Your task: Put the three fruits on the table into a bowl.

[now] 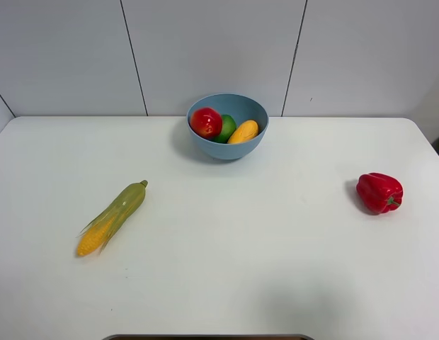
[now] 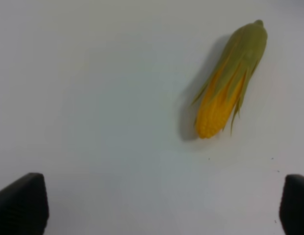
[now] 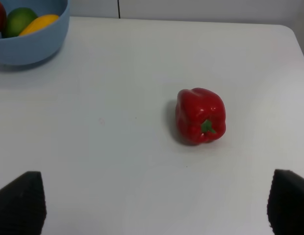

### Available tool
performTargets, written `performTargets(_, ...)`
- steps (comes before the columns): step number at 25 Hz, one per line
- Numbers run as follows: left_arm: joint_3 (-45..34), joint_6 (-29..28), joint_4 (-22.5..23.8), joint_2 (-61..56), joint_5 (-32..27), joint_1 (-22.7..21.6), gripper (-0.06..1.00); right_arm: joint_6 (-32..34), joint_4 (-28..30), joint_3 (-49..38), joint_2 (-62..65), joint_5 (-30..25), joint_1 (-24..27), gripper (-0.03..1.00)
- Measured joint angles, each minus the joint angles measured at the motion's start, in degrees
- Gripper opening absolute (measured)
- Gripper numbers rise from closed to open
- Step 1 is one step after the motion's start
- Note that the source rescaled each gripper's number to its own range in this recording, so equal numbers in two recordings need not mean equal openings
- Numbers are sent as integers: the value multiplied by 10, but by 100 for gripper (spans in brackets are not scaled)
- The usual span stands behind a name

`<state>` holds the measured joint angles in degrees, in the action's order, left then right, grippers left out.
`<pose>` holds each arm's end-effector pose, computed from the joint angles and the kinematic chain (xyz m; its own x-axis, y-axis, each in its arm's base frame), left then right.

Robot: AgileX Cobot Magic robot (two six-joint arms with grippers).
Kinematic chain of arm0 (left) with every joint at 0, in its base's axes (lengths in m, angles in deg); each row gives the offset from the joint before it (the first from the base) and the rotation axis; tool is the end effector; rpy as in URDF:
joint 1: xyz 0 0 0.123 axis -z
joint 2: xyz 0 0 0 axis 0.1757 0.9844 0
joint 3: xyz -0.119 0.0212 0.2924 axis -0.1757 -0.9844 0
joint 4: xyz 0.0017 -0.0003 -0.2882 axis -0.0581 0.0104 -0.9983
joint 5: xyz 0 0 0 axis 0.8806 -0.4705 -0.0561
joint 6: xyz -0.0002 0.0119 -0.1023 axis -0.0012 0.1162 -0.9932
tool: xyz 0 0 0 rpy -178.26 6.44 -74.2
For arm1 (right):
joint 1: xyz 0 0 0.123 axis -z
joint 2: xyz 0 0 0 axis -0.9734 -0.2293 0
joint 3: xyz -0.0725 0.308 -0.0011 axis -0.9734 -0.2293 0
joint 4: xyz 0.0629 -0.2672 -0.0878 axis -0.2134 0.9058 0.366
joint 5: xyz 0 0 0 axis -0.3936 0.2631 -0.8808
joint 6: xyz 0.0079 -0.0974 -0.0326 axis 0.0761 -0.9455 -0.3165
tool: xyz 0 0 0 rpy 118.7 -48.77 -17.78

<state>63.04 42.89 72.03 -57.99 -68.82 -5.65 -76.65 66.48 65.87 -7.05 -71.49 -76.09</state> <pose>0.0190 -0.0015 0.2675 -0.5629 0.0249 -0.8261 0.0672 0.9976 -0.0157 -0.0040 0.0076 0.3060 -0.4284 0.0003 -0.9036 -0.0563 0.9981 0.0270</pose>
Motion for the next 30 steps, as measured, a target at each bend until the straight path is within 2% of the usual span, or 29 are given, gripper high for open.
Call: performTargets(30, 0, -2, 0, -27, 0, -11, 98, 0, 0, 0, 0, 0, 0, 94)
